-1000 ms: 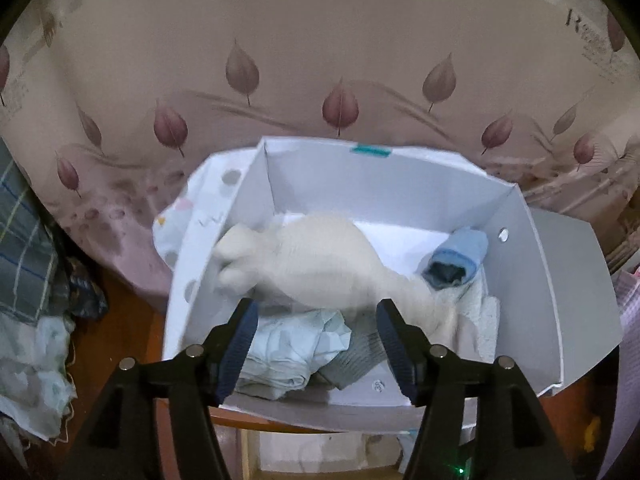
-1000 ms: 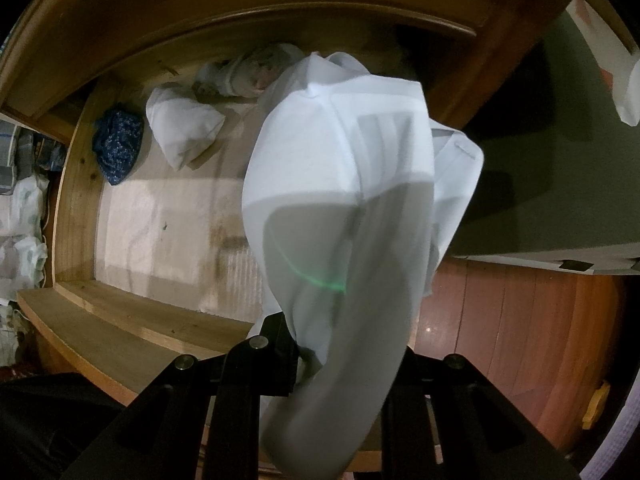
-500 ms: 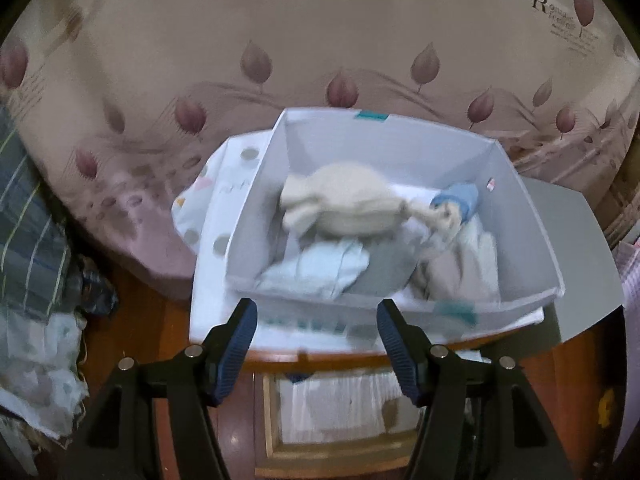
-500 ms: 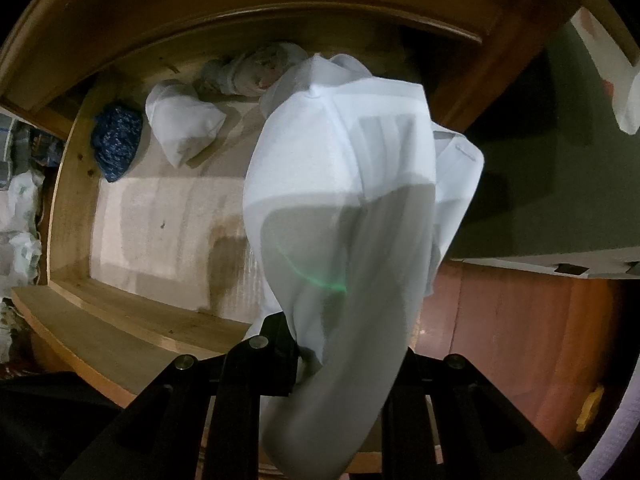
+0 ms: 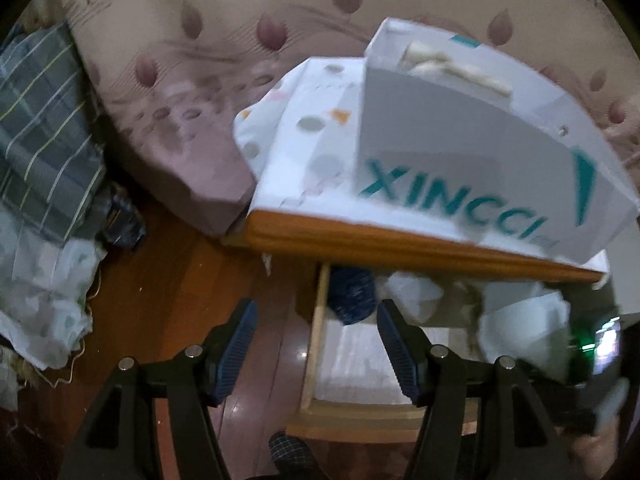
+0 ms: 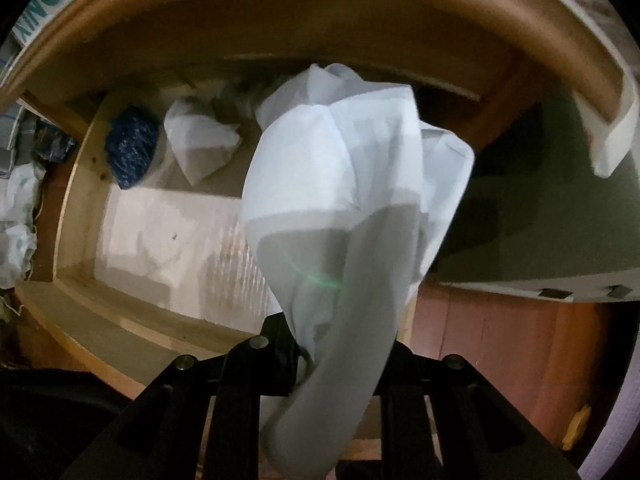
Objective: Take underwear out of drawer
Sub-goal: 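Withdraw the left gripper from the box back toward the drawer, then carry the white cloth into the white box and open the right gripper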
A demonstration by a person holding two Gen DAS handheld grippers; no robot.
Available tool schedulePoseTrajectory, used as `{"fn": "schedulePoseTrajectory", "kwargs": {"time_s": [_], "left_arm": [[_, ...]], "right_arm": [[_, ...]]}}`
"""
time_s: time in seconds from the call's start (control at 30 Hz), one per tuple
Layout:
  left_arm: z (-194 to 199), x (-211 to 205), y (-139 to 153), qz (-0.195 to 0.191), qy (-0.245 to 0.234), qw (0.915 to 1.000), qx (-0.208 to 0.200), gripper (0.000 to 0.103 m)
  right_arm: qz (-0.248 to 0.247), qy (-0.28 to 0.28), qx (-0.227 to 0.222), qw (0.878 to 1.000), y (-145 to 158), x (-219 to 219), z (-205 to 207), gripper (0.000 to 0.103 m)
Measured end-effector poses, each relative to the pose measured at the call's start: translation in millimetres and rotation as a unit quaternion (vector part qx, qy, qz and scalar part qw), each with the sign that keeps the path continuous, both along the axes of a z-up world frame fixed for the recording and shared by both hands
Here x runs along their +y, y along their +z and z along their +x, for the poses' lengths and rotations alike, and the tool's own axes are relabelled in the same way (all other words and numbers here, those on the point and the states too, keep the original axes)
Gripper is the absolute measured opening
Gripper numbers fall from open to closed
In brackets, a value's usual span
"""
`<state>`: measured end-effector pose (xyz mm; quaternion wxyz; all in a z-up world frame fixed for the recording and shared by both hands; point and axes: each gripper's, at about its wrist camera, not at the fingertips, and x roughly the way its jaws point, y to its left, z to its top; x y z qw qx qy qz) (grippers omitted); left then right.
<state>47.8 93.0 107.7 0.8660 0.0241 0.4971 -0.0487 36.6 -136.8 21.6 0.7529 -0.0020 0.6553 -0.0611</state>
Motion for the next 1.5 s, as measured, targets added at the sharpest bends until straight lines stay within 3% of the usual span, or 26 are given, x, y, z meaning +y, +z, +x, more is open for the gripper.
{"fn": "schedulePoseTrajectory", "kwargs": {"time_s": [0.2,0.33,0.6,0.77,0.97,1.27,1.5], "left_arm": [[3,10,-51,-0.003,0.024,0.9994,0.025,0.064],[3,17,-69,-0.006,0.031,0.9987,0.040,0.064],[4,22,-69,-0.031,0.040,0.9978,0.043,0.064],[2,19,-65,-0.018,0.030,0.9989,0.029,0.064],[6,26,-71,-0.036,0.043,0.9971,0.051,0.064],[5,33,-74,-0.050,0.055,0.9952,0.063,0.064],[4,31,-73,-0.039,0.053,0.9960,0.060,0.064]], "right_arm": [[-0.020,0.025,-0.018,0.999,34,11,0,0.015],[-0.031,0.046,-0.027,0.998,61,18,-2,0.014],[-0.022,0.069,-0.019,0.997,93,30,-20,0.012],[-0.012,0.087,-0.031,0.996,109,47,-29,0.011],[0.000,0.115,-0.042,0.992,140,67,-43,0.011],[0.001,0.140,-0.109,0.984,225,85,-46,0.011],[0.000,0.115,-0.179,0.977,288,74,-21,0.011]]}}
